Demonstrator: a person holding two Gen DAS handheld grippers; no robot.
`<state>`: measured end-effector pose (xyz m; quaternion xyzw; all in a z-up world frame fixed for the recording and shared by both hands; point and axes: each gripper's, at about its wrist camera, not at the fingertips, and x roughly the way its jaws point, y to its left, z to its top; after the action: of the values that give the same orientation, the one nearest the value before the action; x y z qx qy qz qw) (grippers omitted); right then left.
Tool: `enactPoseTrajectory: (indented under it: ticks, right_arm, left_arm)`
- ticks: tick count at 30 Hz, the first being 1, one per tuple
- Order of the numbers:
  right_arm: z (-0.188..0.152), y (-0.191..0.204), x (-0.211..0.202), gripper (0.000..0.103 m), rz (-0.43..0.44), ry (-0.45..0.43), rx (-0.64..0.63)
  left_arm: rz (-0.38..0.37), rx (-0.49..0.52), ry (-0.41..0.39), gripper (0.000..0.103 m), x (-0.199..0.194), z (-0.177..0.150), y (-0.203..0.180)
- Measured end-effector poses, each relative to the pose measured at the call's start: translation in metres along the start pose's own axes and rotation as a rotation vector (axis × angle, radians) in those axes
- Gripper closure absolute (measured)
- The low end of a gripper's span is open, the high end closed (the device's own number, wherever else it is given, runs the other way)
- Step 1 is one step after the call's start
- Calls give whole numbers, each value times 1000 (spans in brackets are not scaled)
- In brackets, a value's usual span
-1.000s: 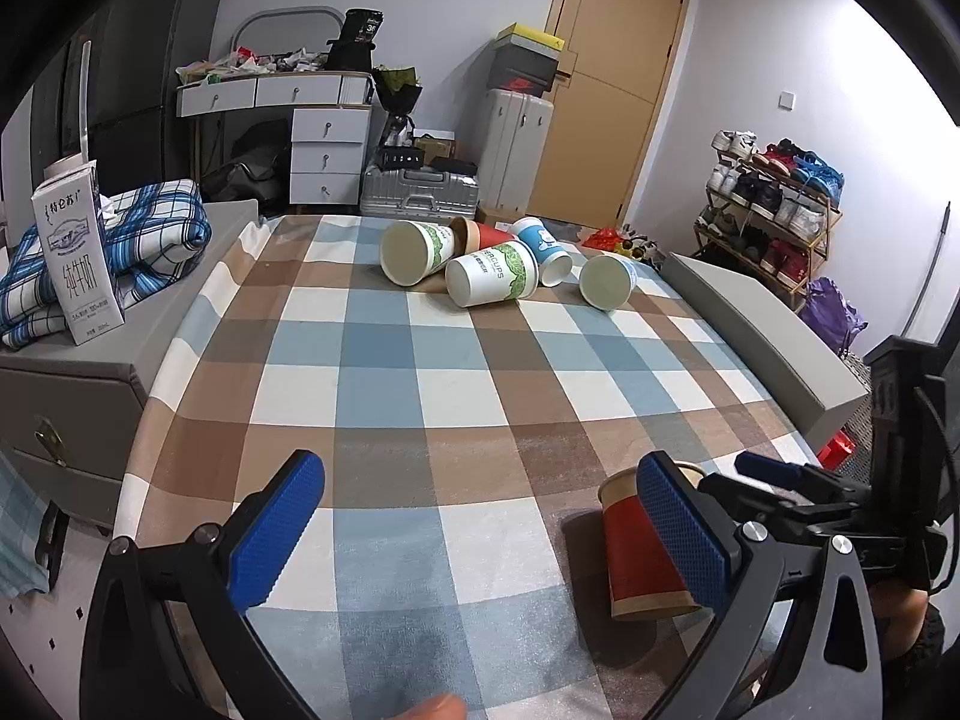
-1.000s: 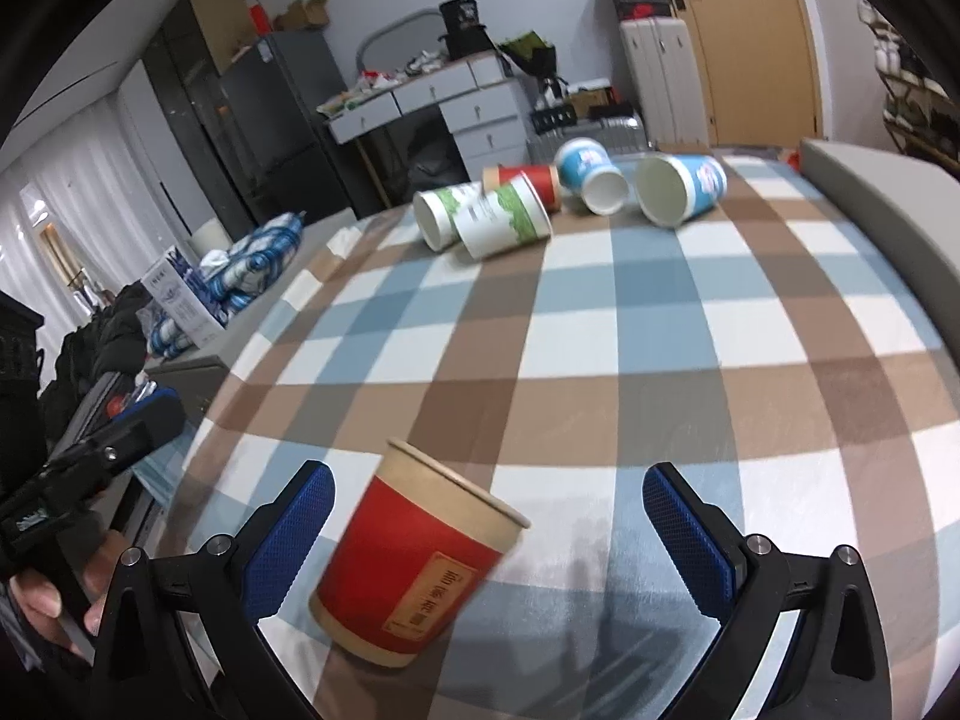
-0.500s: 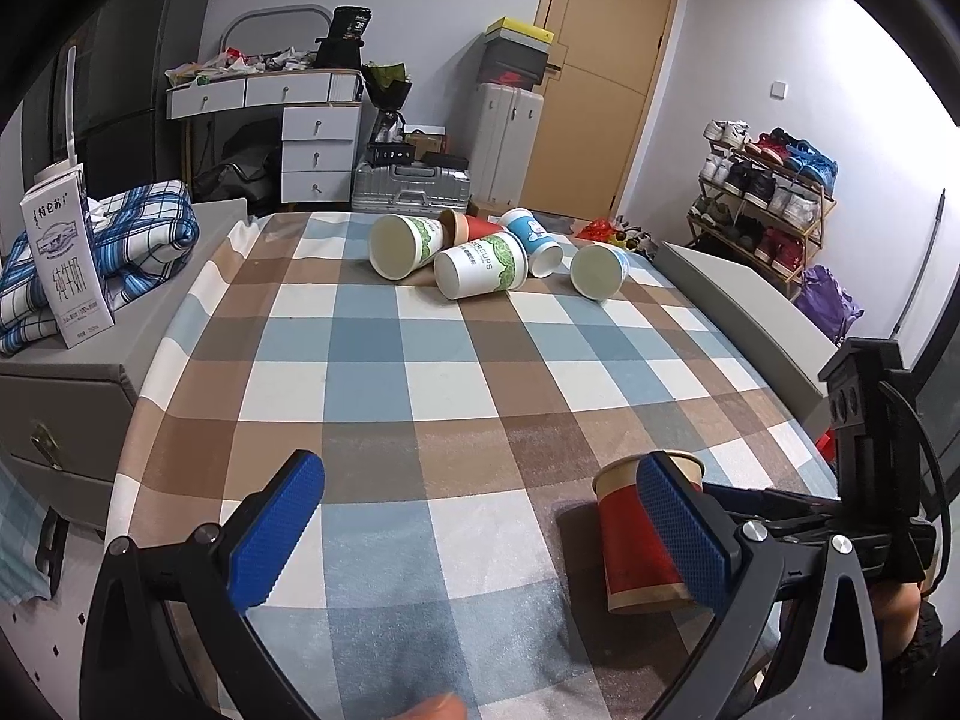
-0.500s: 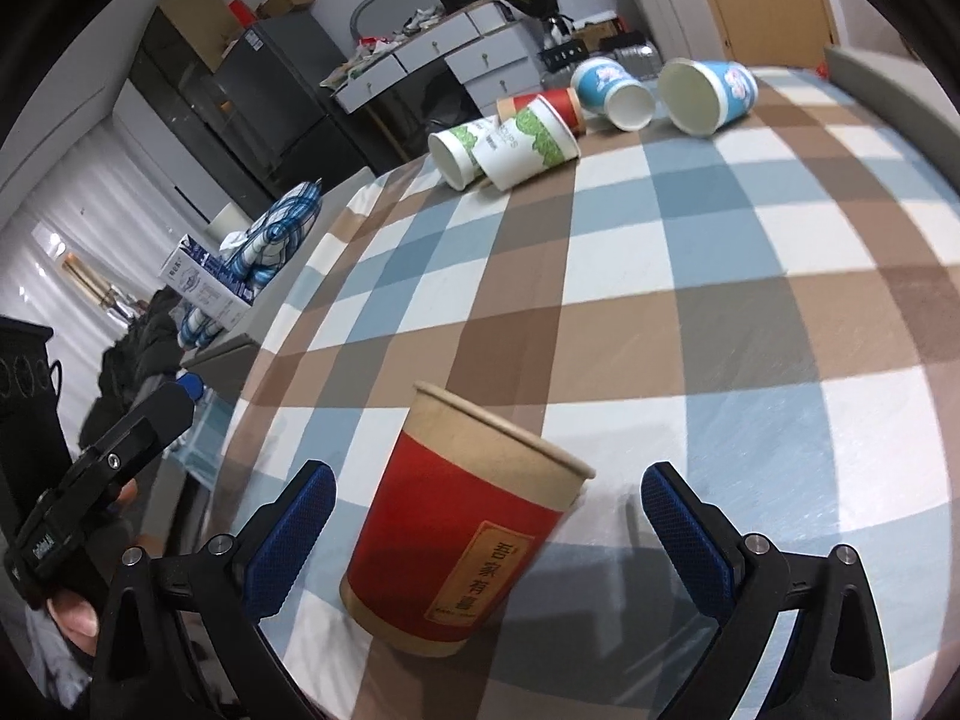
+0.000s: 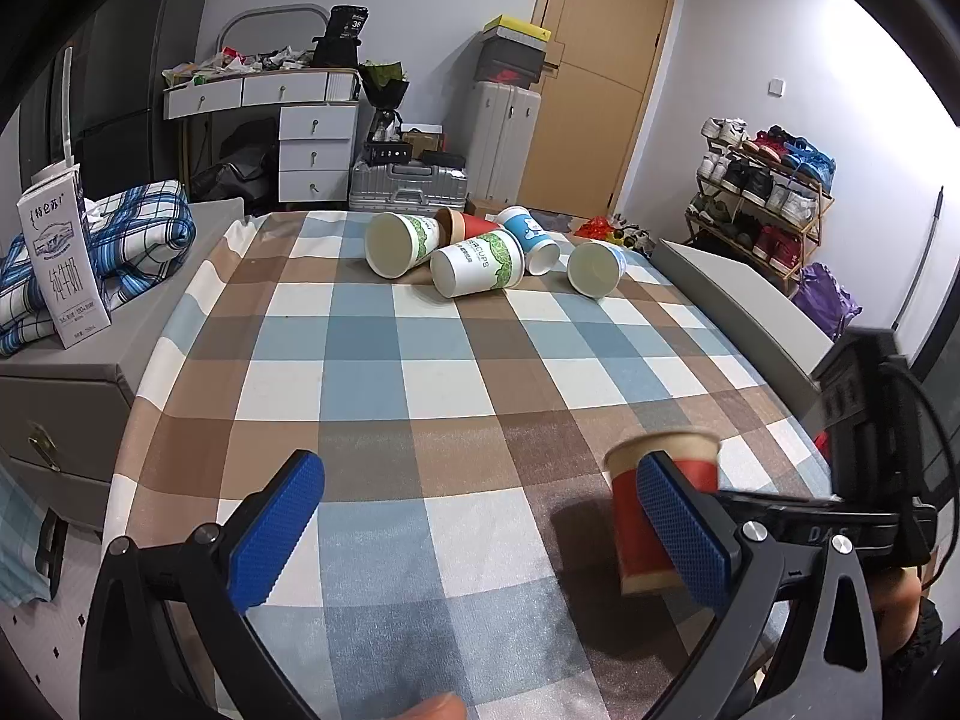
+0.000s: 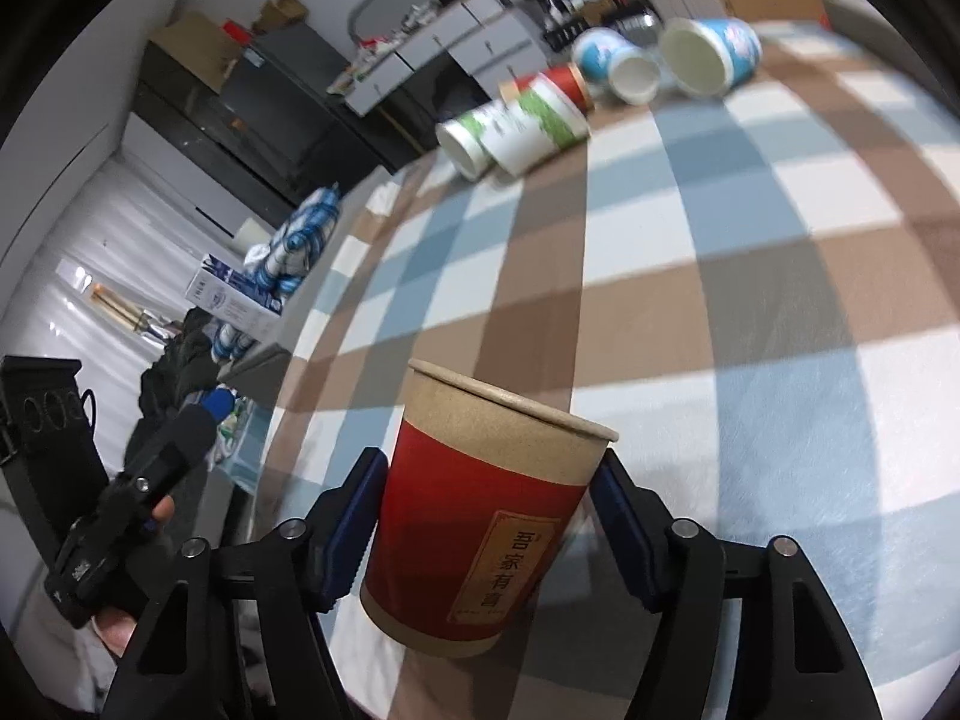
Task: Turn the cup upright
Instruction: 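Rotate the right gripper to turn the red cup opening upward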
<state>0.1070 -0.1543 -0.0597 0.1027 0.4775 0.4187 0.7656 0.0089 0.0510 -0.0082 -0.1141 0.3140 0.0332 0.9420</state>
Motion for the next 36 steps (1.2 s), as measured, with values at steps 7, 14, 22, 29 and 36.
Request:
enactPoseTrajectory:
  ticks: [7,14,22,29,36]
  right_arm:
    - [2,20,-13,39,-220,-157,-197]
    - [-3,22,-4,41,-283,-140,-272]
    - [-14,36,-14,44,-263,-11,-378]
    - [-24,40,-19,46,-292,63,-471]
    - [-12,46,-7,46,-341,-110,-451]
  left_arm:
    - [-1,0,3,2,1,0,0]
    - [-2,5,5,2,1,-1,-2]
    - [0,2,-3,2,-2,0,-1]
    - [1,3,-2,2,-2,1,0]
    - [8,0,4,2,0,0,2]
